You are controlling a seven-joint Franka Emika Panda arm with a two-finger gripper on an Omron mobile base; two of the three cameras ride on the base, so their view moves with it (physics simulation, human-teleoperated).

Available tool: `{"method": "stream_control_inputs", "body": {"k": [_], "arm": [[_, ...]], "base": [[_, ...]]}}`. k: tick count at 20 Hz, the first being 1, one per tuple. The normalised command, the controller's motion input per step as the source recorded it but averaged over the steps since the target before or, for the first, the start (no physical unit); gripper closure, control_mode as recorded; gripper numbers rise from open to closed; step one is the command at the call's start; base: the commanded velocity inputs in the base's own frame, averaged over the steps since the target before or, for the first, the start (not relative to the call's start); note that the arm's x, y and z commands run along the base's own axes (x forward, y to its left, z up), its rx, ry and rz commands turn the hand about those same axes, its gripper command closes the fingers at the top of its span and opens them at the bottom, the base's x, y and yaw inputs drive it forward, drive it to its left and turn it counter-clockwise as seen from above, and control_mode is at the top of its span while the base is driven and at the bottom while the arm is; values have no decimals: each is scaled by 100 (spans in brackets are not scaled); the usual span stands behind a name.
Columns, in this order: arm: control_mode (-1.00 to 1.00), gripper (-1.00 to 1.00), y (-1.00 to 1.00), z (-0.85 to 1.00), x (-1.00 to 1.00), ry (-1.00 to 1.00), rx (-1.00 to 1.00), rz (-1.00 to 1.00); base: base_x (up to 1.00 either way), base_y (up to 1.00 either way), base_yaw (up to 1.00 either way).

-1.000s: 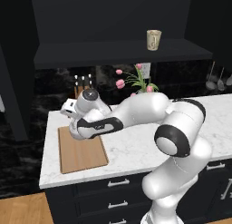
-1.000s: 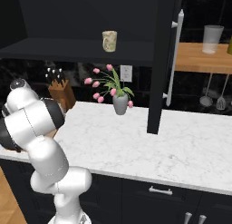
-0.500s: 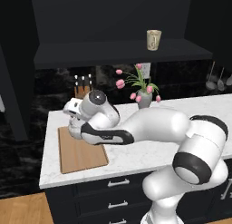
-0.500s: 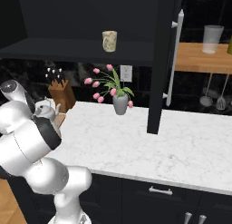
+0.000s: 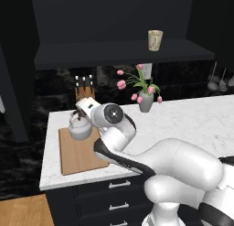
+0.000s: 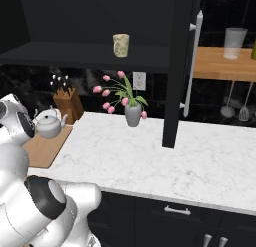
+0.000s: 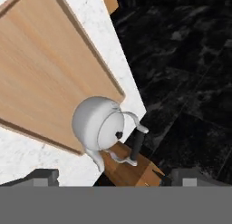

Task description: Pick the kettle from the counter and place it on the tray. Then pick the mug from the cabinet and place it on the tray. Then close the cabinet doors.

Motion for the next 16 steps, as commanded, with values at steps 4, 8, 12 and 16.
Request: {"method": "stream_control_inputs", "body": {"k": [4, 8, 12, 16], "arm": [[-100, -100, -18, 54, -60, -3, 30, -24], [-100, -100, -26, 59, -62, 0, 49, -23], [-100, -100, -29, 59, -54, 0, 57, -35], [-100, -100, -32, 54, -52, 0, 58, -36]], "base": [[0, 0, 0], [0, 0, 0], [0, 0, 0], [0, 0, 0]]}}
